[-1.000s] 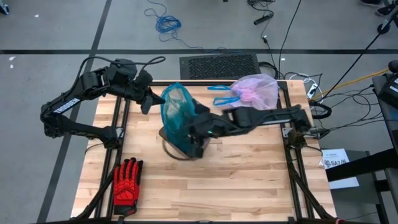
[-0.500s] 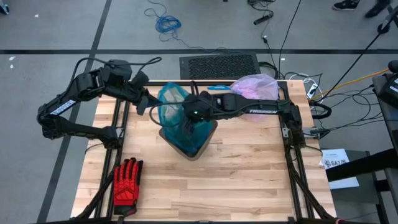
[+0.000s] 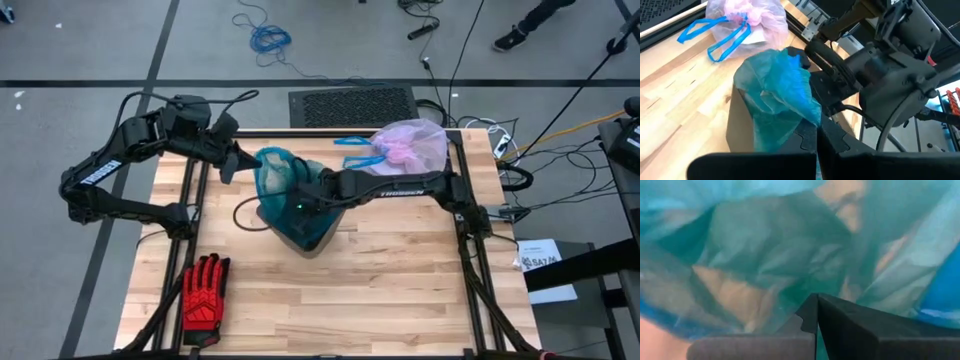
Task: Place trash/remove bag and relplace
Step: Insert the blue trash bag into the trash bin
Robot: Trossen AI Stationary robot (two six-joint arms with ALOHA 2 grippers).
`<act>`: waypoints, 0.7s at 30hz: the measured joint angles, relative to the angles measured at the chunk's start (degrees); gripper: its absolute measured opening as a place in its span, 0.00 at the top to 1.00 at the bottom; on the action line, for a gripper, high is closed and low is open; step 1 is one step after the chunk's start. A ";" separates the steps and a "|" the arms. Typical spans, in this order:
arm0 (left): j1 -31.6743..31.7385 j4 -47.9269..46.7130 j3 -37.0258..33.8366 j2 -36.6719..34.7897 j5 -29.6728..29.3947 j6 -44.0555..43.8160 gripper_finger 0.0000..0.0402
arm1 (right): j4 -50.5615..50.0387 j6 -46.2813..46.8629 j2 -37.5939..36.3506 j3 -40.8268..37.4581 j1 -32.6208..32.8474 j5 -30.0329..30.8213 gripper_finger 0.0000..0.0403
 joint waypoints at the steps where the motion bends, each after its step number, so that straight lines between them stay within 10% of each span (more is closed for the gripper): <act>1: 0.00 -0.04 0.00 0.00 -0.02 0.01 1.00 | -0.41 1.32 0.27 -0.09 0.11 -1.26 1.00; 21: 0.00 0.07 0.00 0.00 -0.68 0.04 1.00 | 1.82 -11.12 -10.88 -0.22 0.89 -1.37 1.00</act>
